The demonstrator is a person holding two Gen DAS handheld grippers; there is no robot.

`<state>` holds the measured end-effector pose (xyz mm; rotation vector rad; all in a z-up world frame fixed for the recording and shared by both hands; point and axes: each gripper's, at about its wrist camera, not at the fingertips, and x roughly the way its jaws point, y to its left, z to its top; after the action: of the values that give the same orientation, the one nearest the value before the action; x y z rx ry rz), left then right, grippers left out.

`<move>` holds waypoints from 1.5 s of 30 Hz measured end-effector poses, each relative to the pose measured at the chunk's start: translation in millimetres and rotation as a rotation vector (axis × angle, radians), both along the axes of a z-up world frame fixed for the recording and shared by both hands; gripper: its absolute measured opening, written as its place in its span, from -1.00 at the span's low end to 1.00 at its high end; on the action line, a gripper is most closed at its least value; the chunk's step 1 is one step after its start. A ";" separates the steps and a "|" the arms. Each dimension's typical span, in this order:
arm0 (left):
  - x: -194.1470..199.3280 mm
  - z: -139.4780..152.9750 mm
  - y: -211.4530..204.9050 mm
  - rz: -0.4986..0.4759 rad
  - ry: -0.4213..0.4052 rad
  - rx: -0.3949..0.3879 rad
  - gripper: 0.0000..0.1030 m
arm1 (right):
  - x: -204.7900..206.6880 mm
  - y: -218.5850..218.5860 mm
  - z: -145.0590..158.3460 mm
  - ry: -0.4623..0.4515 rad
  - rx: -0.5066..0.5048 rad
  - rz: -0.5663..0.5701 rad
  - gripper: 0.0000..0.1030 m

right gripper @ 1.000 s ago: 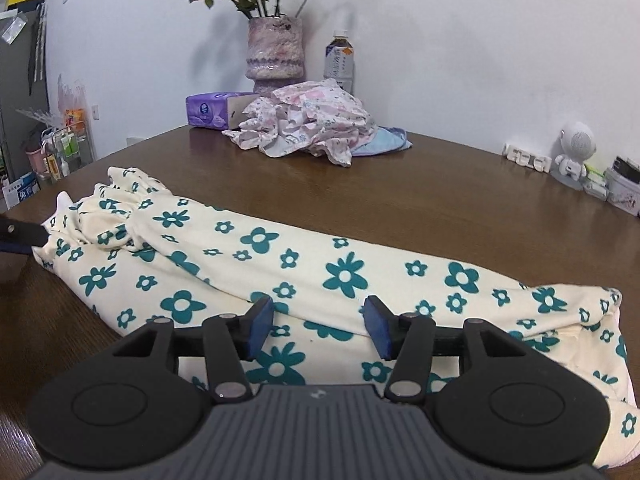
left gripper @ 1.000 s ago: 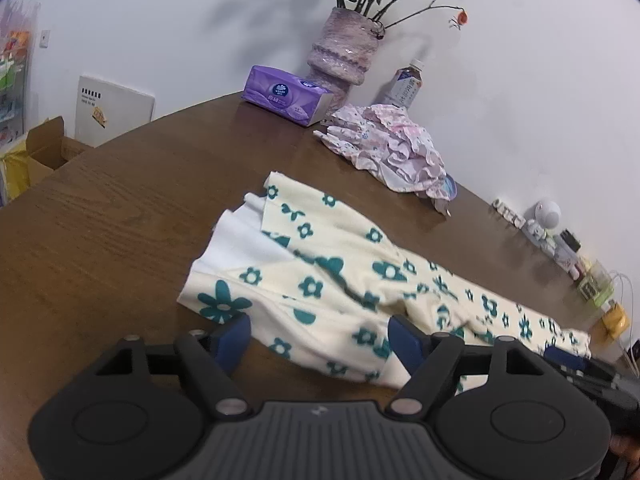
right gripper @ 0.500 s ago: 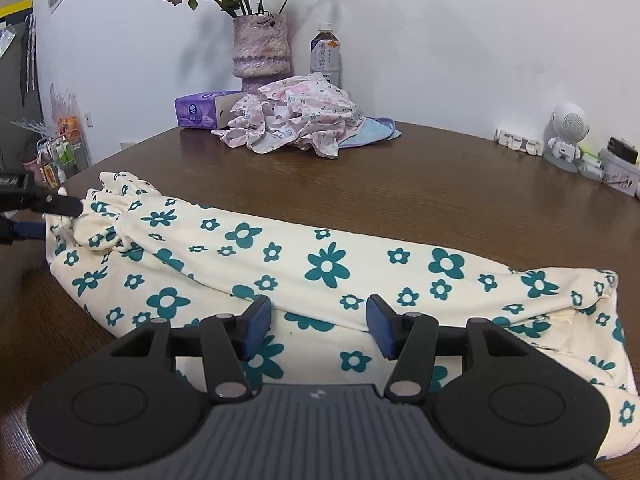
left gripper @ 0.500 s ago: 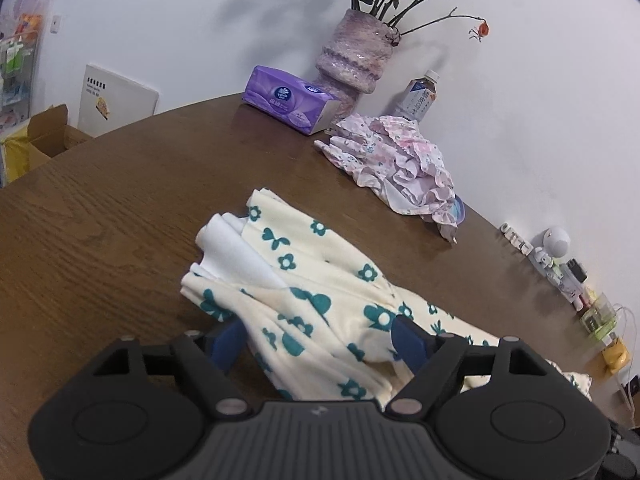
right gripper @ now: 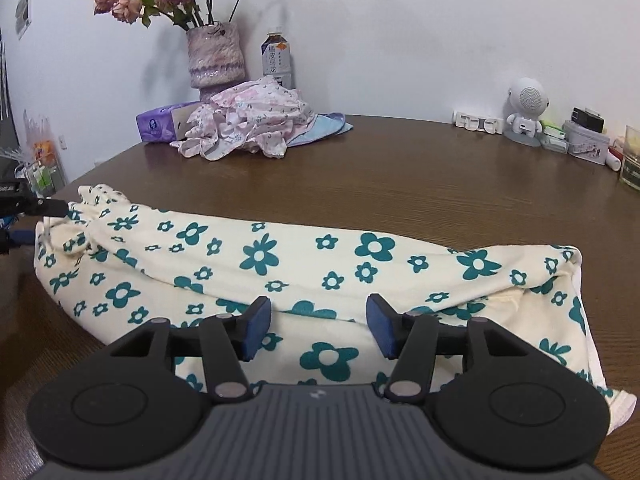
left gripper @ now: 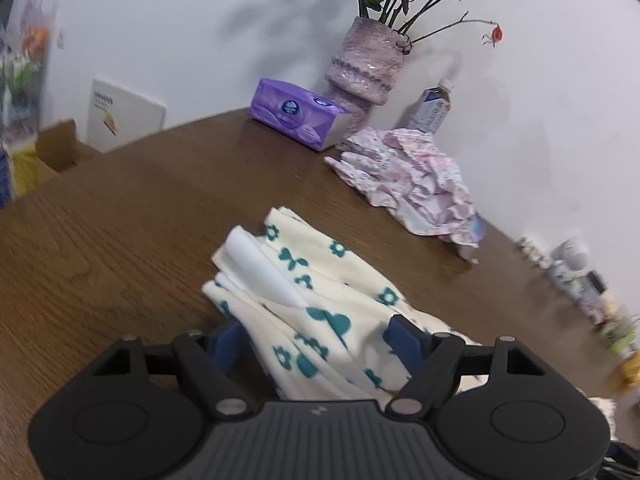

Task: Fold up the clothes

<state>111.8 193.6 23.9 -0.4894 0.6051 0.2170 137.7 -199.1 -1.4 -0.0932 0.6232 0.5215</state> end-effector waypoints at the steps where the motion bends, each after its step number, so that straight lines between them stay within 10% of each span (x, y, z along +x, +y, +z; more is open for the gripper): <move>1: 2.8 -0.1 -0.2 0.007 0.002 0.012 0.47 | -0.2 -0.1 0.0 0.001 0.000 0.001 0.05; 9: 20.8 -1.6 3.5 0.034 0.012 0.078 0.43 | -1.0 0.6 1.0 0.001 -0.002 0.004 0.07; 16: 21.2 -5.2 0.3 -0.035 0.014 0.081 -0.63 | -0.6 1.2 0.6 0.002 -0.004 0.006 0.10; 21: 13.8 -2.9 -6.7 -0.045 -0.029 0.130 -0.73 | -0.2 1.8 -0.1 0.000 -0.008 0.008 0.11; 37: -21.0 17.3 -175.4 -0.600 -0.231 1.286 -0.74 | -1.5 -5.1 1.9 -0.019 0.053 -0.013 0.11; 45: -30.0 -23.5 -233.3 -0.872 -0.165 1.354 -0.74 | -8.2 -26.0 12.2 -0.056 0.102 -0.073 0.11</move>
<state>81.9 -39.7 0.3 1.0554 0.3469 -0.2643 129.6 -225.1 10.8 0.0111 0.5423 0.4780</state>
